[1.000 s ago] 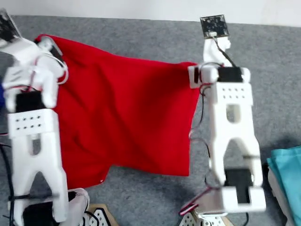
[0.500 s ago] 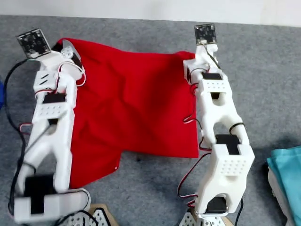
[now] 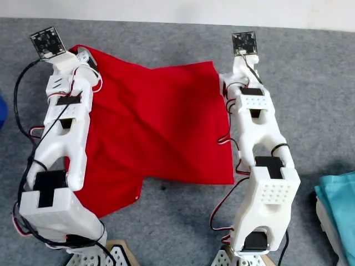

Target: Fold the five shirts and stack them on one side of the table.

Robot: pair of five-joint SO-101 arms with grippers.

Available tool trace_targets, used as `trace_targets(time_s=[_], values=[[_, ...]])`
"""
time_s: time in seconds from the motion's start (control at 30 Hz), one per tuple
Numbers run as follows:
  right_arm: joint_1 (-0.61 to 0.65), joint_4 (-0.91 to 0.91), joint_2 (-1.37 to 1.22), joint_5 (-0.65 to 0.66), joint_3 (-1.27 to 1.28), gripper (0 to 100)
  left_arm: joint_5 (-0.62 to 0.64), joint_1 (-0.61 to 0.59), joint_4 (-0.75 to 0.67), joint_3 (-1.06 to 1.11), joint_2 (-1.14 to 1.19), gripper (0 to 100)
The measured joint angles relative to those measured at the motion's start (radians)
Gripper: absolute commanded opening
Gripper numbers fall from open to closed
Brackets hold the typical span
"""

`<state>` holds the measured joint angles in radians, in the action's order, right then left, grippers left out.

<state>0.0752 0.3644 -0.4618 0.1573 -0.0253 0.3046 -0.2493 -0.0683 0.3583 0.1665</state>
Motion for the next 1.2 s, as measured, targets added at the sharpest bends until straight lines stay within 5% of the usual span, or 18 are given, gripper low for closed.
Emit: trace_targets(time_s=[0.23, 0.43, 0.8, 1.2], values=[[0.054, 0.081, -0.063, -0.057, -0.107, 11.7, 0.0, 0.0, 0.0, -0.008, 0.008, 1], [0.083, 0.328, -0.264, -0.13, -0.48, 22.0, 0.0, 0.0, 0.0, -0.008, 0.008, 1], [0.081, 0.575, -0.709, -0.173, -1.178, 20.7, 0.0, -0.041, 0.0, -0.008, 0.086, 1], [0.097, 0.562, -0.799, -0.173, -1.297, 17.7, 0.0, -0.071, 0.0, -0.104, 0.219, 1]])
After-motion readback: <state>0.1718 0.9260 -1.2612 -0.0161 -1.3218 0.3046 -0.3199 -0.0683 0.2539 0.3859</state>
